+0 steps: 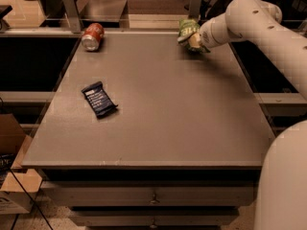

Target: Move green jalapeno chip bag near coke can

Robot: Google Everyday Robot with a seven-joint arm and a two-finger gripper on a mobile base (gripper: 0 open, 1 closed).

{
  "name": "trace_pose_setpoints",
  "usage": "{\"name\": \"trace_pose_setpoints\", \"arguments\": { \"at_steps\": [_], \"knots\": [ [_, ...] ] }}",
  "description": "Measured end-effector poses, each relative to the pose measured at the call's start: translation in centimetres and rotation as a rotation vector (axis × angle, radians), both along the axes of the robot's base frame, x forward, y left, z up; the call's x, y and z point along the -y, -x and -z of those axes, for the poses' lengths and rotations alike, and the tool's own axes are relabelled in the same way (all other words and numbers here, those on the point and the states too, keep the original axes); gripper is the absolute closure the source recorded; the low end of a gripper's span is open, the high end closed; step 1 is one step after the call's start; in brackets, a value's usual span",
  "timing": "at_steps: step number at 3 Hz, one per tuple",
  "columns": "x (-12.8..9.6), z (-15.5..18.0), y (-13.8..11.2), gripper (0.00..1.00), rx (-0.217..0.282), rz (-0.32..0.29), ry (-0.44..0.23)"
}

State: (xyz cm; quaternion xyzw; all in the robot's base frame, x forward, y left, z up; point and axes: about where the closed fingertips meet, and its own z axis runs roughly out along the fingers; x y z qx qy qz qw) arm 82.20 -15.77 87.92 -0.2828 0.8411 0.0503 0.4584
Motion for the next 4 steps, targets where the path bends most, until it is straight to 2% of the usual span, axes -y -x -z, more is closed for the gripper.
{"name": "trace_pose_setpoints", "arguments": {
  "at_steps": [1,2,3,4],
  "knots": [
    [-5.4,-4.0,0.9,1.00,0.093,-0.140,-0.012],
    [-11.3,-5.5,1.7,1.00,0.138,-0.283,-0.001],
    [-16.2,-4.8,1.5,0.82,0.126,-0.365,-0.040],
    [-20.2,-3.4,1.1,0.59,0.101,-0.416,-0.089]
  ]
}}
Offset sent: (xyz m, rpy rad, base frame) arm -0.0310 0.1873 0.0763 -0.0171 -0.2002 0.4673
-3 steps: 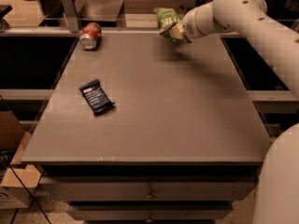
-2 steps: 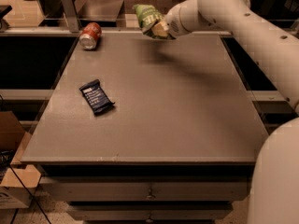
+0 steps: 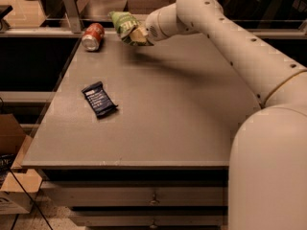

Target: Move green jalapeno chip bag near coke can

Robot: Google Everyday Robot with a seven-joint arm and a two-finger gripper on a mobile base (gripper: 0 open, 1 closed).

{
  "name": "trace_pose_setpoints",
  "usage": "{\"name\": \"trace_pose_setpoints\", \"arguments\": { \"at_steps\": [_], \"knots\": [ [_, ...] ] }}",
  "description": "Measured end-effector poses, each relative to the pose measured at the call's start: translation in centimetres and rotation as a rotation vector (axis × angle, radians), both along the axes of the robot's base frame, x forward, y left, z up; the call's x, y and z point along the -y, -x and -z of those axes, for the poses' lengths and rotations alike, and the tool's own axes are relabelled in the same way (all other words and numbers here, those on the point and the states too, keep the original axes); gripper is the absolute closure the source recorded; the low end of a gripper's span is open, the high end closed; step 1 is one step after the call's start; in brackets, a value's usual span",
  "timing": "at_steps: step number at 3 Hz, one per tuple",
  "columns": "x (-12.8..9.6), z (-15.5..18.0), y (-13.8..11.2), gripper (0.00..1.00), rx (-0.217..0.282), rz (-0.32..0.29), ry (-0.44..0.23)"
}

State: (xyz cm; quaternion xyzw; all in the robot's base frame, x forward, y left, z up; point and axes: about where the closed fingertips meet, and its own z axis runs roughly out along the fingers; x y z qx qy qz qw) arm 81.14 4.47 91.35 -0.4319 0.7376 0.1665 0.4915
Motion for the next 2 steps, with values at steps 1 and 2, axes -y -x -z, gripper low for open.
{"name": "trace_pose_setpoints", "arguments": {
  "at_steps": [1,2],
  "knots": [
    [-3.6,1.0,-0.2,0.36,-0.025,-0.044,-0.042],
    [-5.3,1.6,-0.6,0.12,-0.047,-0.035,-0.117]
  ]
}}
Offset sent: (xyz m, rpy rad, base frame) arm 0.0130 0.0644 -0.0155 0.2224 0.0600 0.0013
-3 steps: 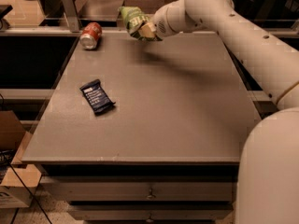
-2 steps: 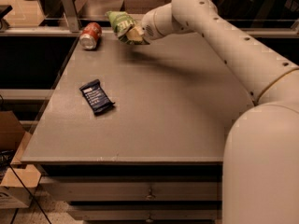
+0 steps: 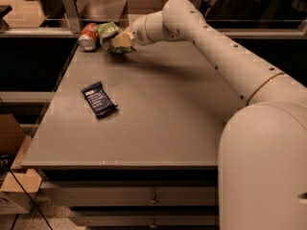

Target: Move green jalapeno chip bag near coke can

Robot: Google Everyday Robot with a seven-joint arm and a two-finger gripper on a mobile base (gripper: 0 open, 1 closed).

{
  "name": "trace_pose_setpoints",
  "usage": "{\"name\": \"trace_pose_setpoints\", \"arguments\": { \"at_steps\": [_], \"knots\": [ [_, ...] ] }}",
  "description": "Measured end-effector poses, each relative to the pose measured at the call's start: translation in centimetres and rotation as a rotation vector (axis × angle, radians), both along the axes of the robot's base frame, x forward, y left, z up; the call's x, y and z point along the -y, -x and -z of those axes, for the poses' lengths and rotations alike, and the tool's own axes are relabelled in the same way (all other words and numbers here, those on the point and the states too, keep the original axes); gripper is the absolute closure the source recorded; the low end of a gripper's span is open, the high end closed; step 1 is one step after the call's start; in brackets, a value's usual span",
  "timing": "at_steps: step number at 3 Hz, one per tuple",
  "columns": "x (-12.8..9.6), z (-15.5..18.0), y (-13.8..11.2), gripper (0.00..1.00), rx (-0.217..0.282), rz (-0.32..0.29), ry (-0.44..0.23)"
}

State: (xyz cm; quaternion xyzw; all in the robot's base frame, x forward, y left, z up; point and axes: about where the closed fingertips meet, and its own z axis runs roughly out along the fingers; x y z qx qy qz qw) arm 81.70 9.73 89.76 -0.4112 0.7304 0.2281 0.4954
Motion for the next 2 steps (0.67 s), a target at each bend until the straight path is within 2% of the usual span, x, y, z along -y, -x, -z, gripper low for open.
{"name": "trace_pose_setpoints", "arguments": {
  "at_steps": [1,2],
  "knots": [
    [-0.26,0.07,-0.03,0.00,0.001,-0.002,-0.002],
    [-0.27,0.07,-0.03,0.00,0.001,-0.002,-0.002]
  ]
}}
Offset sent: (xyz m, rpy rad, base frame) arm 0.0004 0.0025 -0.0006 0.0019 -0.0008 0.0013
